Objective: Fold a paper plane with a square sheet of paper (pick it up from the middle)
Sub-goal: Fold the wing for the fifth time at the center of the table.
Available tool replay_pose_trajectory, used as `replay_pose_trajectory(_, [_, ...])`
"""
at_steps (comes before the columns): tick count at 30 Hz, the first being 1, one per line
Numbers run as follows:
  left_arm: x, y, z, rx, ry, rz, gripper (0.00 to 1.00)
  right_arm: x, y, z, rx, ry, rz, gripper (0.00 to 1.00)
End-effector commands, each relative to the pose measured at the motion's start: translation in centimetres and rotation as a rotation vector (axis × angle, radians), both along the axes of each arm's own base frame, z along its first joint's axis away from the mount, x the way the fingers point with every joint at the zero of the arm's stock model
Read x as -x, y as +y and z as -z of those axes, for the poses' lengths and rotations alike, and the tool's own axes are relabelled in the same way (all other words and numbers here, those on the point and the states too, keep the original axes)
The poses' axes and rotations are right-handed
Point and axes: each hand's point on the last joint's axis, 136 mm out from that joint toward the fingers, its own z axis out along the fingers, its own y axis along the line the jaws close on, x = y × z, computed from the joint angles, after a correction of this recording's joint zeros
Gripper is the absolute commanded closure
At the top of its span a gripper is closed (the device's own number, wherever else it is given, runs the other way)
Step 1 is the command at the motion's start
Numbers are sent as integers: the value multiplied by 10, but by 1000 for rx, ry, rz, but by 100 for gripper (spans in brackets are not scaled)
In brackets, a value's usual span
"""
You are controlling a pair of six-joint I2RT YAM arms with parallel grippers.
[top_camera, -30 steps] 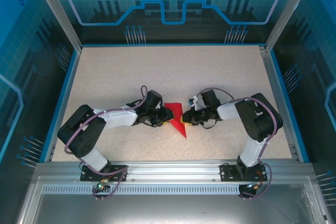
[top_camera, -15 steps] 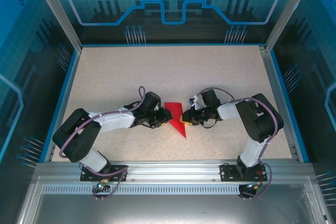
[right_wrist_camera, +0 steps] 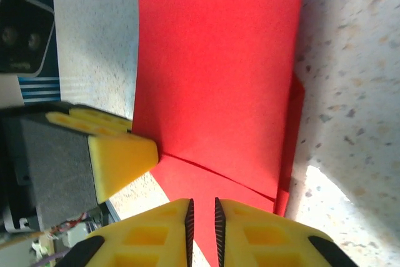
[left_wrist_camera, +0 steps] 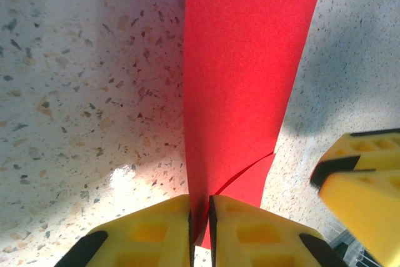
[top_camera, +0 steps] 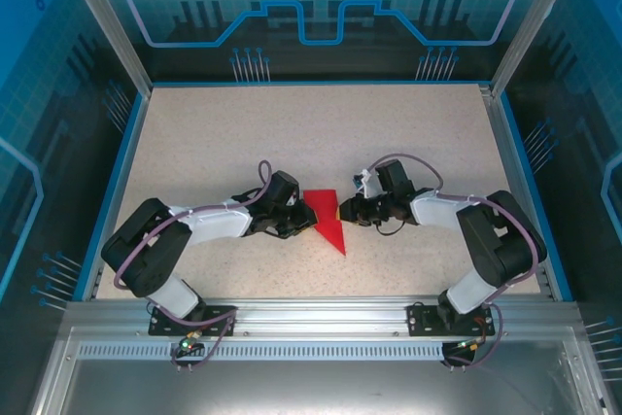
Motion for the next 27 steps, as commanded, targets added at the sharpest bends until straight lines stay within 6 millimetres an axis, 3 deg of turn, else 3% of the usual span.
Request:
replay_pose_trajectory(1, [-5,-5,-5,0,-25,6,85,8,6,7,44,12,-43,84])
replay_pose_trajectory(9, [-5,-7,-8,-1,-30,17,85,7,4,41,98,76,-36,88])
replay_pose_trajectory(14, [-9,-13,-15,22,-55,34,80,11,-2,58,129,110,-25,88])
replay_pose_trajectory(21, [-14,-24,-24,50,-89,89,78,9,-3,61,118,115,-16,88])
replay_pose_trajectory(27, [-12,-23,-15,4,-46,109,88,8,-4,58,115,102,-21,88])
